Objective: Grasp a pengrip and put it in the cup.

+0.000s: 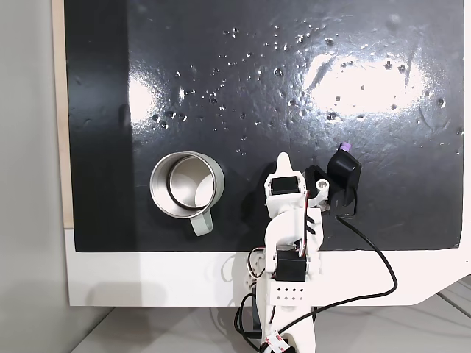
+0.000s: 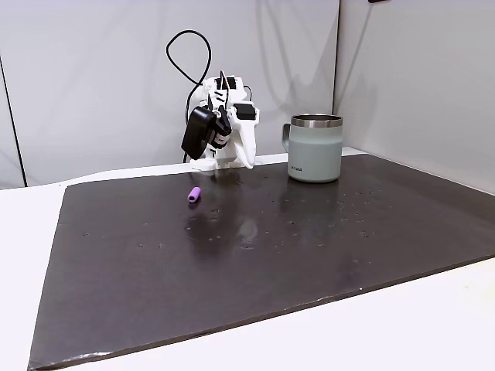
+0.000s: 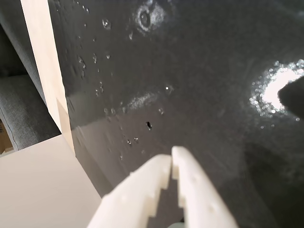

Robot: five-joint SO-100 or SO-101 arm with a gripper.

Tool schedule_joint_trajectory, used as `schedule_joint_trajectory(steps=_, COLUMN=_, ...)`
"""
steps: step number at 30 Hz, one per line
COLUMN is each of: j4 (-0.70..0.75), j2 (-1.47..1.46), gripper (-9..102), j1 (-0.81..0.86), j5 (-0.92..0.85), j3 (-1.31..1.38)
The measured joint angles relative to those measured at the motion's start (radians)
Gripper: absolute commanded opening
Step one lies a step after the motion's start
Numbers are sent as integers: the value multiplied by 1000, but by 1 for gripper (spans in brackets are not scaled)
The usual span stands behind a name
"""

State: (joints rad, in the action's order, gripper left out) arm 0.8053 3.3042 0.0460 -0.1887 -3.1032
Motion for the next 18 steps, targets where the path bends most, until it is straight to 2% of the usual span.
schedule_joint_trajectory(steps=9, j4=25, j2=0, gripper=0, j1=-12, j5=-71, j3=5)
schedule_joint_trajectory(steps=18, j4=199, j2=-23, gripper=0, j1=60, j5=-367, j3=215)
